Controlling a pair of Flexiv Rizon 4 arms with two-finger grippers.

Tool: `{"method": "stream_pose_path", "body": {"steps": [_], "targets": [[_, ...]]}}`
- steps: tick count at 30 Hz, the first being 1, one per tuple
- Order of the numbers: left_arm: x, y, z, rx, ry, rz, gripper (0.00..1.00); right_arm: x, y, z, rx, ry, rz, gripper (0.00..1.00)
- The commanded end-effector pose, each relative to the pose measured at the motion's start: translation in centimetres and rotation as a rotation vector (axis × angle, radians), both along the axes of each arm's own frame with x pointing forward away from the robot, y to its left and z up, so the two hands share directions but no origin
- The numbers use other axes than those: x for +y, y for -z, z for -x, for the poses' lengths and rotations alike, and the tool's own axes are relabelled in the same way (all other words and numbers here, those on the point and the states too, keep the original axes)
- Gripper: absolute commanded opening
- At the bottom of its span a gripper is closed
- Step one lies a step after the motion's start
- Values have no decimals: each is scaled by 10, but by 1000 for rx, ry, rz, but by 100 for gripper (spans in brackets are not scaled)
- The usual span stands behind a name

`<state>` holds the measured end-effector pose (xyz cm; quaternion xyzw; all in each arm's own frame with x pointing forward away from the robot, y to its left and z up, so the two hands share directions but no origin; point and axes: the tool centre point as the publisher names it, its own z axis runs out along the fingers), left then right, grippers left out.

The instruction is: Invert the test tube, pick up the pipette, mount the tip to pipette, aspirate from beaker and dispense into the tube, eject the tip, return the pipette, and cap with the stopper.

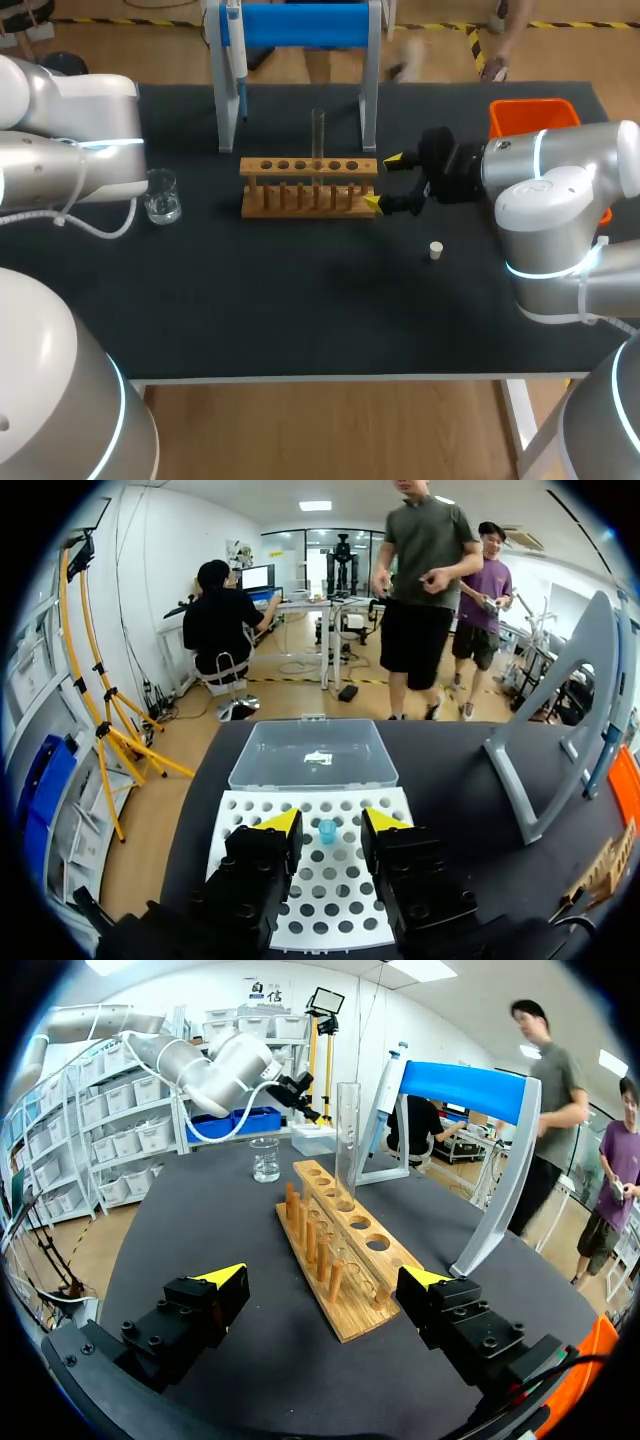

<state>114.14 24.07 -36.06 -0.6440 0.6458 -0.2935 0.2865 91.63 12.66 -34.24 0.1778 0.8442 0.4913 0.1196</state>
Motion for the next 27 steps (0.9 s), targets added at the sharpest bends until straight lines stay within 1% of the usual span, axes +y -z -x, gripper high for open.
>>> {"method": "stream_pose_path", "body": {"steps": [1,7,11,22,25,27], "targets": [[0,2,-3,5,0,-1,35,-1,0,0,-1,-1,-1,100],[1,2,-2,7,-3,-4,34,-1,0,0,-1,-1,-1,100],[1,2,-2,9,-6,-4,31,-1,0,0,-1,-1,-1,100],[1,5,-1,16,-8,-8,32,-1,0,0,-1,-1,-1,100],[1,5,-2,17,-4,-17,31,-1,0,0,-1,-1,-1,100],[1,5,-2,19,-2,-21,29,-1,0,0,-1,-1,-1,100]]}}
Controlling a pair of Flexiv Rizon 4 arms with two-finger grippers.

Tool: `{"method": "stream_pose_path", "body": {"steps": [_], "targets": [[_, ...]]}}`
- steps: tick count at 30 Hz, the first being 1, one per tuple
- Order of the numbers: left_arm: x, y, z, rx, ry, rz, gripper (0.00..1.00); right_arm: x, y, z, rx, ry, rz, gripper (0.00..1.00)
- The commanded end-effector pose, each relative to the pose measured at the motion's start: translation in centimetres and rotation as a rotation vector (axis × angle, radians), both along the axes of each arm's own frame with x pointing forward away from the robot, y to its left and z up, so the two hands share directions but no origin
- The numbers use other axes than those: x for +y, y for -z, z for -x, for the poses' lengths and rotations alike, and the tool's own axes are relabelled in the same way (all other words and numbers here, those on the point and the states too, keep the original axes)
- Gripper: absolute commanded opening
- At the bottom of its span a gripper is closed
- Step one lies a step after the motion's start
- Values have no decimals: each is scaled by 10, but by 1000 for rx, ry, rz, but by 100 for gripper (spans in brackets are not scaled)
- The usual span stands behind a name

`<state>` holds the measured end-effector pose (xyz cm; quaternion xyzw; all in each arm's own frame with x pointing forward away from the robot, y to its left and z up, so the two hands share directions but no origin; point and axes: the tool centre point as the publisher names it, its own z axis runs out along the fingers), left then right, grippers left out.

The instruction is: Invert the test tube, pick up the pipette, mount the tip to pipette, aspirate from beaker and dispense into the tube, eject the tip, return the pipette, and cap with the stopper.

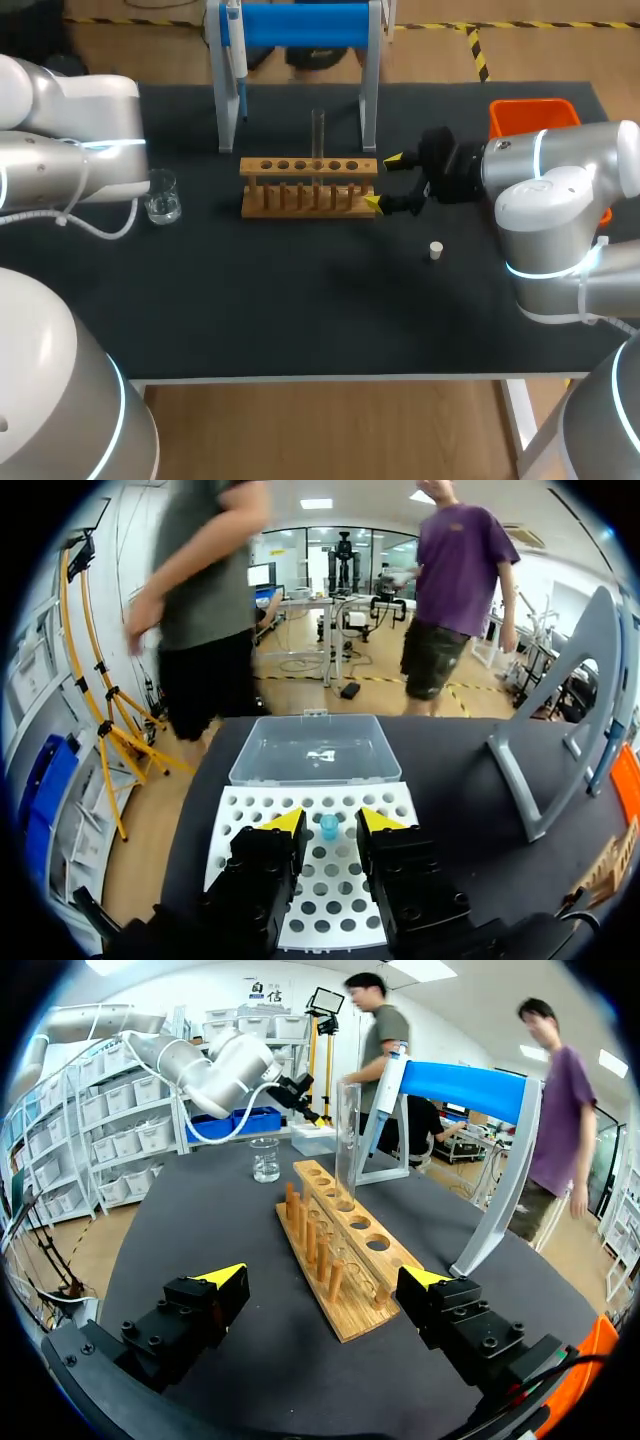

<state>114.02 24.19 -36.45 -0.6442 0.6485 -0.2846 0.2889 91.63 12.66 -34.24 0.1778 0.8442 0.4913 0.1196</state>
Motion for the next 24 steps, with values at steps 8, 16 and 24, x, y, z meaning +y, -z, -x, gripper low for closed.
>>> {"method": "stream_pose_path", "body": {"steps": [8,16,24], "targets": [[1,3,-5,12,5,-7,29,-1,0,0,-1,-1,-1,100],[0,4,-6,17,7,-6,29,-1,0,0,-1,-1,-1,100],[1,5,-5,23,4,-7,18,-1,0,0,-1,-1,-1,100]]}}
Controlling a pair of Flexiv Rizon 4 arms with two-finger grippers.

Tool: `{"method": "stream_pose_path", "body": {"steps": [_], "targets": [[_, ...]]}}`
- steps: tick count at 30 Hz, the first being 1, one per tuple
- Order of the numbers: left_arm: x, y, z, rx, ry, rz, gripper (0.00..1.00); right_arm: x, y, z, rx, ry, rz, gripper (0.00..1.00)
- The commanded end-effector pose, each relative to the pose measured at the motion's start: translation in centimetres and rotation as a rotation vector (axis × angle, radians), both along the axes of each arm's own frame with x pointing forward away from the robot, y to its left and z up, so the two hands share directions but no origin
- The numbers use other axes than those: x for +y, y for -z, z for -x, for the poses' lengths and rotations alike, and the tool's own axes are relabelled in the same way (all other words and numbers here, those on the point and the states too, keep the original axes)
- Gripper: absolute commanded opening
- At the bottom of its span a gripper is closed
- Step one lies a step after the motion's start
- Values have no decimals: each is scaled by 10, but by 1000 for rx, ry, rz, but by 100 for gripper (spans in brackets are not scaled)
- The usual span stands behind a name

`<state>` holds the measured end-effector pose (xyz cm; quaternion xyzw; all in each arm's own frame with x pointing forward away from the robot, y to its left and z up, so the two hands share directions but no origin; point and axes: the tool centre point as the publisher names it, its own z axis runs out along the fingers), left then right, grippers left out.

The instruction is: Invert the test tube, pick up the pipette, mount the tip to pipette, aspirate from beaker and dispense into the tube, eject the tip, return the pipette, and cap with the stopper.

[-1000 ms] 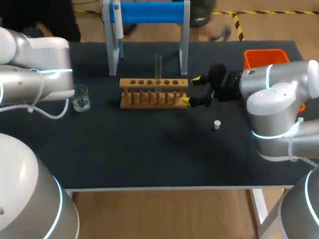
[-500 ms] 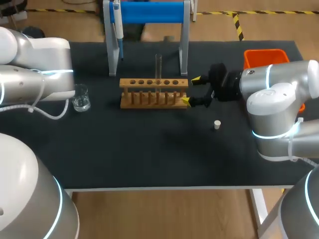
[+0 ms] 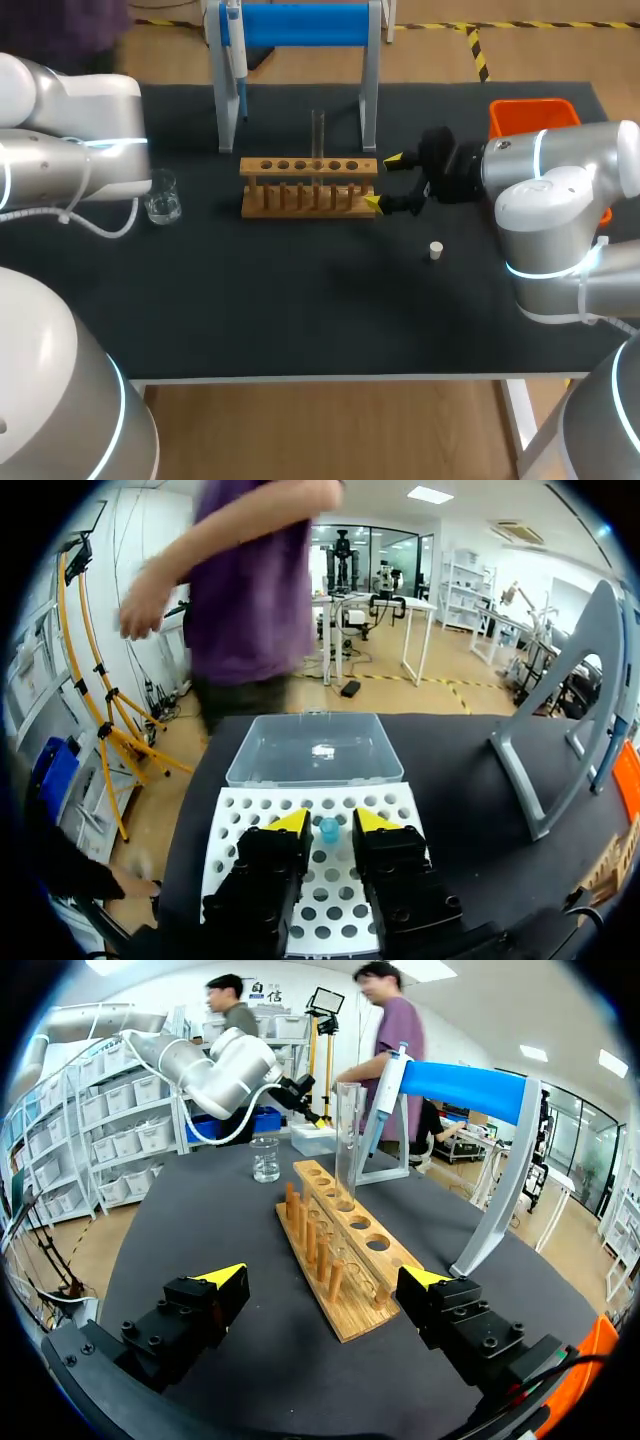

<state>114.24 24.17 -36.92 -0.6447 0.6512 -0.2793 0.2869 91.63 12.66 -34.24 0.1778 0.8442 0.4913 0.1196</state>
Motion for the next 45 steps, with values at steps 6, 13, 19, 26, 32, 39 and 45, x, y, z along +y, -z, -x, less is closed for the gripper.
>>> {"method": "stream_pose_path", "body": {"steps": [6,13,19,26,32,39,45], "targets": [[2,2,-2,15,0,-3,9,-1,0,0,-1,-1,-1,100],[1,1,-1,14,-2,-3,0,-1,0,0,-1,-1,-1,100],[2,-3,-1,9,-4,-6,0,-1,0,0,-1,-1,-1,100],[2,-9,0,4,-8,-12,0,-1,0,0,-1,-1,-1,100],[3,-15,0,-6,-14,-20,0,-1,0,0,-1,-1,-1,100],[3,-25,0,-20,-24,-32,0,-1,0,0,-1,-1,-1,100],[4,-34,0,-33,-26,-43,0,-1,0,0,-1,-1,-1,100]]}}
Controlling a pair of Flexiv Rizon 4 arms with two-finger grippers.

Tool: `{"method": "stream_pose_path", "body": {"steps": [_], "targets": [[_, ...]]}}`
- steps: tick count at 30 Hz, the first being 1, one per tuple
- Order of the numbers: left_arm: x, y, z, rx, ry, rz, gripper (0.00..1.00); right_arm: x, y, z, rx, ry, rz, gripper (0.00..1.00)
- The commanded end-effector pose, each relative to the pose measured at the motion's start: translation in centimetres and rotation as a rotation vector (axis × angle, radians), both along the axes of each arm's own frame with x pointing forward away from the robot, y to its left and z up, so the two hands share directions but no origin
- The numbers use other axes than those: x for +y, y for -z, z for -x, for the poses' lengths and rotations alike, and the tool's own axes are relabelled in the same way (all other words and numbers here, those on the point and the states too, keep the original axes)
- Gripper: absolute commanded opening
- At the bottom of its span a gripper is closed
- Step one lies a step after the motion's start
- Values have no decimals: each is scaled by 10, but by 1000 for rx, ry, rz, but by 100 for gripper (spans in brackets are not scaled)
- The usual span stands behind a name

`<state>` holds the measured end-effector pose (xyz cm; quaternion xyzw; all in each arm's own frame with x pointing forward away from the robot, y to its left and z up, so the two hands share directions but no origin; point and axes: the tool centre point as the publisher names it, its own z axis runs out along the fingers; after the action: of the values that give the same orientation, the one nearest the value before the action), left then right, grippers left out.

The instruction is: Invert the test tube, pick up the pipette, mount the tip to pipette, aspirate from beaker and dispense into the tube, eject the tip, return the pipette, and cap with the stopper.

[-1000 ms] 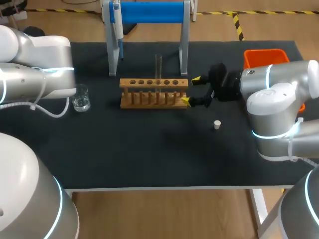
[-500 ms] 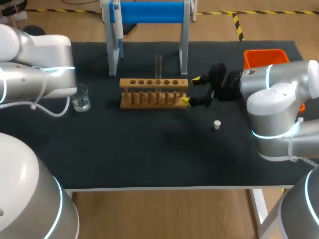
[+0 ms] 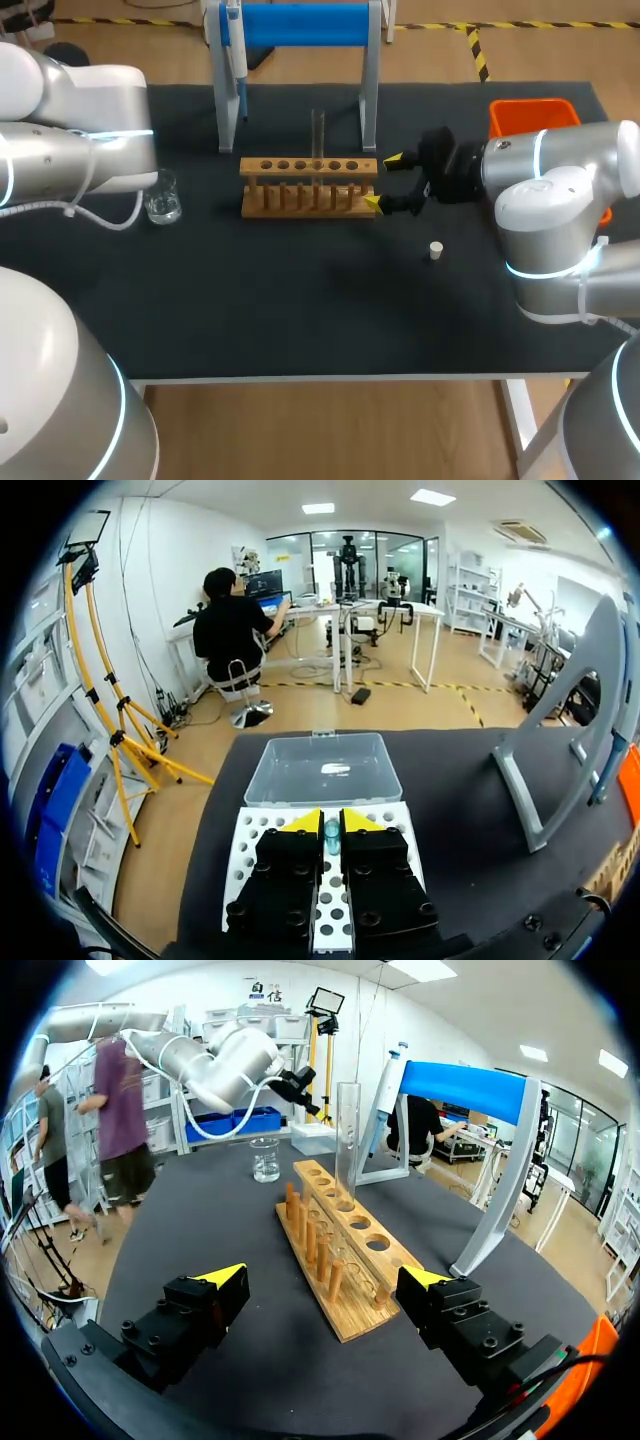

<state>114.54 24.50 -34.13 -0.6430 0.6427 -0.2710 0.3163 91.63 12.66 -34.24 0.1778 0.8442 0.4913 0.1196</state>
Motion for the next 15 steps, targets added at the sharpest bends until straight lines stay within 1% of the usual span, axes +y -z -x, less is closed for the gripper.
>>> {"method": "stream_pose_path", "body": {"steps": [1,15], "targets": [[1,-7,3,-1,4,1,0,-1,0,0,-1,-1,-1,100],[0,-29,3,-43,-14,-20,0,-1,0,0,-1,-1,-1,100]]}}
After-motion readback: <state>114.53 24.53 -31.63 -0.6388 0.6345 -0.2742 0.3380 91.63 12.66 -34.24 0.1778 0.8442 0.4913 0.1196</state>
